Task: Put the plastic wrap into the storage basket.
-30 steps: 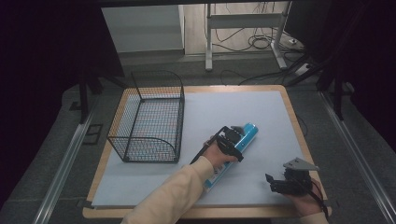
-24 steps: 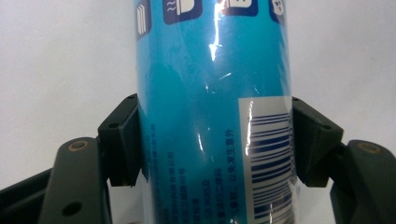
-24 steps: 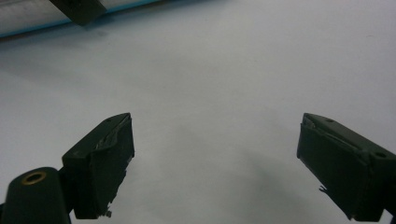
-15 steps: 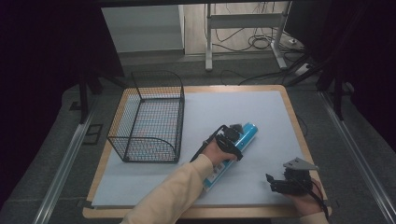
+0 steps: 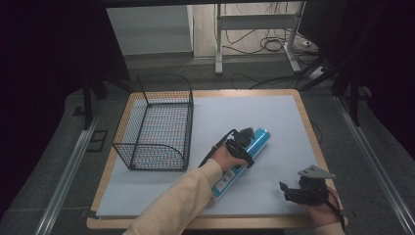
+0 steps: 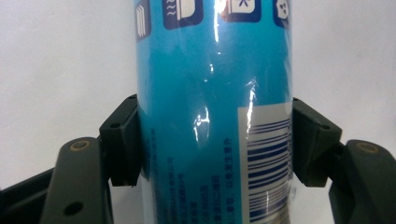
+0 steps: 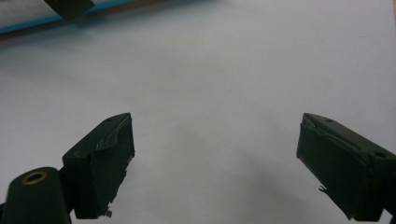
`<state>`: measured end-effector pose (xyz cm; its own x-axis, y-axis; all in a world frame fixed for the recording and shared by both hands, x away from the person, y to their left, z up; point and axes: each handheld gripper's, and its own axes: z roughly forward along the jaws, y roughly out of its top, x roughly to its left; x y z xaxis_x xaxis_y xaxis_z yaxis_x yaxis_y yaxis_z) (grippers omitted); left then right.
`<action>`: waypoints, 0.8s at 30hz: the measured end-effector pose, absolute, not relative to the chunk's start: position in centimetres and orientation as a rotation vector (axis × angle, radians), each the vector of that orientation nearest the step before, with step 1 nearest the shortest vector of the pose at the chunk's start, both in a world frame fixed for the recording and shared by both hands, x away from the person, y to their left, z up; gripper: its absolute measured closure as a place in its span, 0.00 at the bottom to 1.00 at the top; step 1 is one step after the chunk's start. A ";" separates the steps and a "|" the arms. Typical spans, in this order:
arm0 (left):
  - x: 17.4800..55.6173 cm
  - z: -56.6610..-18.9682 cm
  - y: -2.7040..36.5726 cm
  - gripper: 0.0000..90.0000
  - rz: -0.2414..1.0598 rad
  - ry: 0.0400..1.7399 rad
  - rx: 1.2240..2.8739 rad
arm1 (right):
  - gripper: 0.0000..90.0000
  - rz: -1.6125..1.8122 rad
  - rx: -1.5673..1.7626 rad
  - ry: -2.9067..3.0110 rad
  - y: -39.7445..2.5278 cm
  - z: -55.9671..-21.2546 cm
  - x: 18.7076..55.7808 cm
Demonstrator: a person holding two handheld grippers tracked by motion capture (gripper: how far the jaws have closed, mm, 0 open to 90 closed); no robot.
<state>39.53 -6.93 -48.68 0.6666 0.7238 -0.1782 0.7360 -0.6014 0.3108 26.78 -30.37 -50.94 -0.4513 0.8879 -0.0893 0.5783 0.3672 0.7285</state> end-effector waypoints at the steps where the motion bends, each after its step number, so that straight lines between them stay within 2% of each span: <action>1: 39.5 -48.7 -6.9 0.35 -0.048 1.152 2.526 | 0.13 0.869 1.267 2.159 -30.4 -50.9 26.8; 13: 39.3 -46.5 -6.3 0.35 -0.031 1.085 2.558 | 0.13 0.871 1.267 2.157 -30.4 -50.9 26.7; 24: 38.8 -43.6 -4.1 0.35 0.012 1.058 2.507 | 0.13 0.868 1.266 2.155 -30.3 -50.9 26.8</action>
<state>38.78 -4.09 -43.55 0.7107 0.6872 -0.1508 0.6836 -0.6239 0.3788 26.77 -30.33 -50.91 -0.4493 0.8886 -0.0920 0.5767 0.3671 0.7298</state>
